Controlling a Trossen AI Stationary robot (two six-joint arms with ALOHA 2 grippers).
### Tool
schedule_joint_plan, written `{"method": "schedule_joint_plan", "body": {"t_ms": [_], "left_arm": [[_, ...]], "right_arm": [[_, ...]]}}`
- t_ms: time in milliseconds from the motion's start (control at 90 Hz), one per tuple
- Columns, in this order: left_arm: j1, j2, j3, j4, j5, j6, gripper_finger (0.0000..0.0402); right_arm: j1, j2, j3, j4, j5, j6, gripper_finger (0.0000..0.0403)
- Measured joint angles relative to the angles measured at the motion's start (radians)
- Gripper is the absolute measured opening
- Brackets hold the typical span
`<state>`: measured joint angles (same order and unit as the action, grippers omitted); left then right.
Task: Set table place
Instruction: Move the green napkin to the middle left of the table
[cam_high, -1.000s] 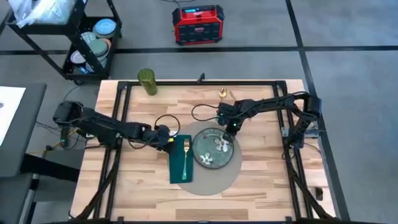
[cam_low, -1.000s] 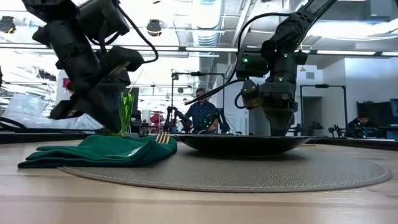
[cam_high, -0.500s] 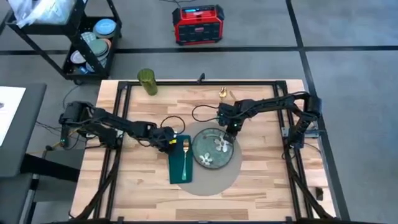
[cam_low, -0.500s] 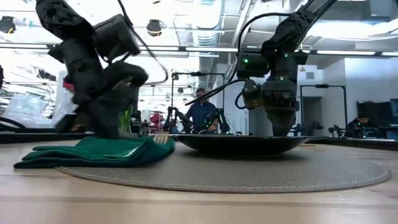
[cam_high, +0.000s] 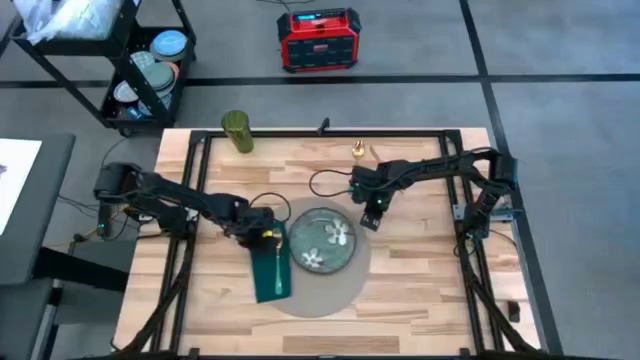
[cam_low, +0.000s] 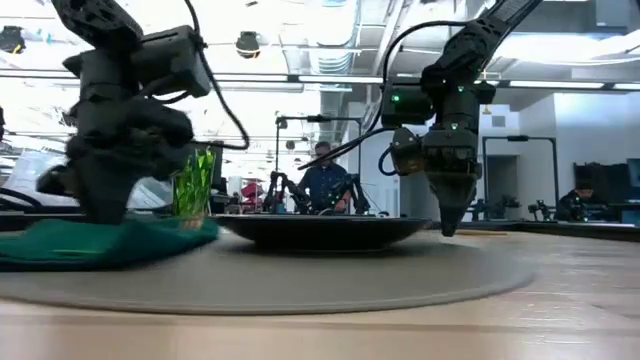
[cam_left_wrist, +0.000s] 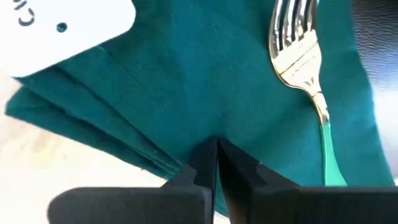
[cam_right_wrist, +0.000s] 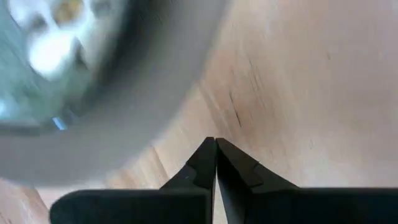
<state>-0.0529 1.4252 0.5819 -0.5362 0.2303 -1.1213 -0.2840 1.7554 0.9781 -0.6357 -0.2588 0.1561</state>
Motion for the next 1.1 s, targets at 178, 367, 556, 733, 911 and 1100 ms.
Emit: {"method": "schedule_joint_plan", "body": {"t_ms": [178,367,556,733,911,1100], "left_arm": [[0.000,-0.029,-0.004,0.020,-0.038,-0.013,0.0000],[0.004,-0.027,-0.003,0.104,-0.068,-0.065,0.0000],[0.008,-0.028,-0.005,0.126,-0.074,-0.064,0.0000],[0.009,-0.027,-0.005,0.130,-0.075,-0.095,0.0000],[0.014,-0.026,-0.005,0.161,-0.082,-0.102,0.0000],[0.027,-0.026,-0.005,0.164,-0.084,-0.081,0.0000]], "right_arm": [[0.010,-0.014,-0.013,0.085,-0.056,-0.068,0.0000],[0.026,0.000,0.013,0.065,-0.092,-0.083,0.0000],[0.018,0.083,0.014,0.107,-0.157,-0.094,0.0000],[0.019,0.090,0.014,0.127,-0.188,-0.079,0.0000],[-0.004,0.031,0.008,0.058,-0.124,-0.083,0.0000],[-0.006,0.002,0.012,0.047,-0.098,-0.133,0.0000]]}}
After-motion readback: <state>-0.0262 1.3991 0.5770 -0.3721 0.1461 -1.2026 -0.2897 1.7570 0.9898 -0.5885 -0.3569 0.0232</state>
